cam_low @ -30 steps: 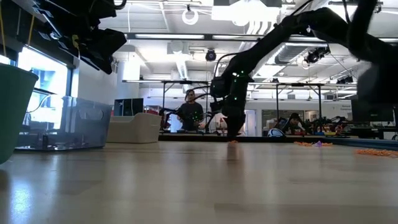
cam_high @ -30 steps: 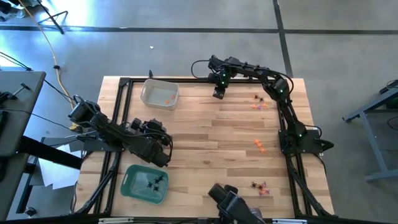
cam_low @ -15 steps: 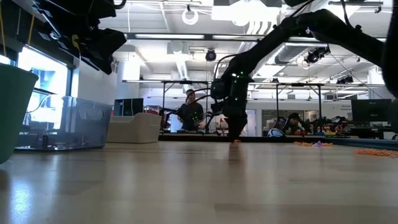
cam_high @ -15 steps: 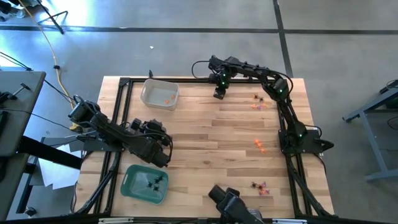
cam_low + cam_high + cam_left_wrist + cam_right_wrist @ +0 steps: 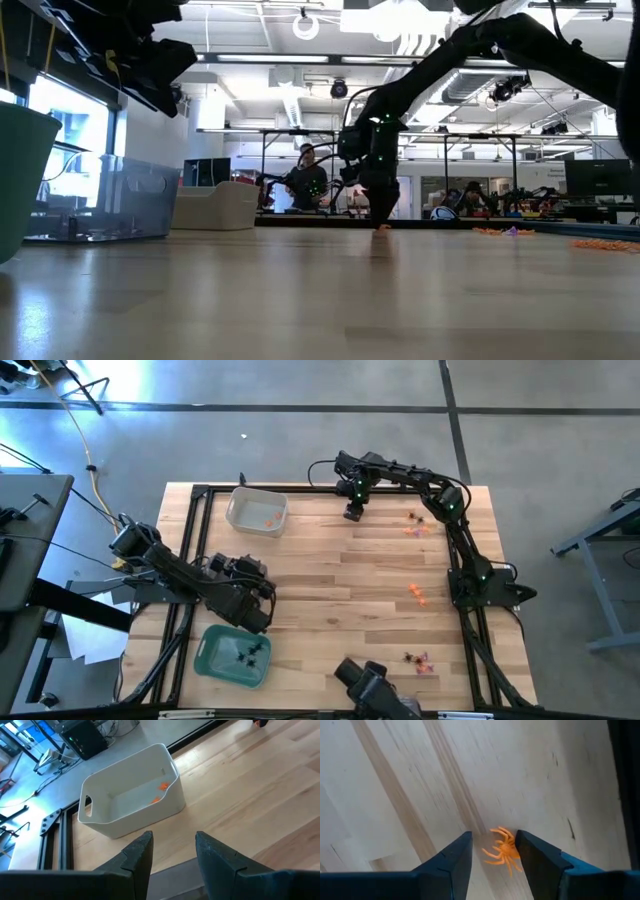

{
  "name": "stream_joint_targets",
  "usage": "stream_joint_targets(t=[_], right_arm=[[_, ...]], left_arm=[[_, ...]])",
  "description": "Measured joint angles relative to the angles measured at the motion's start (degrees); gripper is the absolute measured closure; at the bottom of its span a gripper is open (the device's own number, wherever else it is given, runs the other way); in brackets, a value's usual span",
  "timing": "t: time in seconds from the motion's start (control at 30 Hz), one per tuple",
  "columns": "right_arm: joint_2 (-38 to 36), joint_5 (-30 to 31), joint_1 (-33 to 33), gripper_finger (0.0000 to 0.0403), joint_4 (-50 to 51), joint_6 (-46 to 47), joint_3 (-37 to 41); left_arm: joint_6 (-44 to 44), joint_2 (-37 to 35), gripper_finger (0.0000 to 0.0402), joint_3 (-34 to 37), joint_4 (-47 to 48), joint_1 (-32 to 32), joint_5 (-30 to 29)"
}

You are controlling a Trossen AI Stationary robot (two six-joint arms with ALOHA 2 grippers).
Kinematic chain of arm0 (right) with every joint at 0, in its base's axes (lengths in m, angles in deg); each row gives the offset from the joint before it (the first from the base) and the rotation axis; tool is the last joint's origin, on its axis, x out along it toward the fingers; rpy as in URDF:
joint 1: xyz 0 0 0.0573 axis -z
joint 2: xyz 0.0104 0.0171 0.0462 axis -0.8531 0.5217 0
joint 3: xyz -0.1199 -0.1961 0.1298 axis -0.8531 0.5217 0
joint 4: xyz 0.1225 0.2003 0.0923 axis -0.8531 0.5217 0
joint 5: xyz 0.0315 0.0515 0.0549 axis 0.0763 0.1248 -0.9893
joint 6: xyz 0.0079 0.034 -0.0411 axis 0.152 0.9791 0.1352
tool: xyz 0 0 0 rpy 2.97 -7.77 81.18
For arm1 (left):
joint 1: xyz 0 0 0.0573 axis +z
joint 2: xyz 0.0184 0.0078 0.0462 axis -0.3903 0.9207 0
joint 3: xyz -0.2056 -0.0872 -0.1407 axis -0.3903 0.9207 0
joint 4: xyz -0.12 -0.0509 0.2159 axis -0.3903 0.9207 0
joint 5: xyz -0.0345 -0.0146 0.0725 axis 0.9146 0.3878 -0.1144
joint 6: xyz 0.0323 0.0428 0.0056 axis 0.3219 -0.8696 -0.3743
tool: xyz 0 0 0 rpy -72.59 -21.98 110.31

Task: Sort Halloween decoration
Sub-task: Put the top center orange spider into the gray bin

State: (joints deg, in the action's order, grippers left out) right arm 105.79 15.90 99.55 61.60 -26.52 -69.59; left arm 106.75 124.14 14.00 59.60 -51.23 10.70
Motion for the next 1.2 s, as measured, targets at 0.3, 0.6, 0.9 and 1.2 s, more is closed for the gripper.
stream_joint_targets(t=[0.3, 0.6, 0.9, 1.2], right_arm=[[0.0, 1.5, 0.1, 0.0334, -0.9, 0.8, 0.0], [0.0, 2.2, 0.2, 0.0398, -1.0, 1.4, 0.0], [0.6, 2.4, -0.2, 0.0402, 2.9, 2.4, -5.5], [0.7, 1.5, -1.2, 0.0403, 6.1, 2.4, -17.1]], left_arm=[[0.0, 0.0, 0.0266, 0.0, 0.0, 0.0, 0.0], [0.0, 0.0, 0.0266, 0.0, 0.0, 0.0, 0.0], [0.0, 0.0, 0.0266, 0.0, 0.0, 0.0, 0.0], [-0.1, 0.0, 0.0266, 0.0, 0.0, -0.5, 0.9]])
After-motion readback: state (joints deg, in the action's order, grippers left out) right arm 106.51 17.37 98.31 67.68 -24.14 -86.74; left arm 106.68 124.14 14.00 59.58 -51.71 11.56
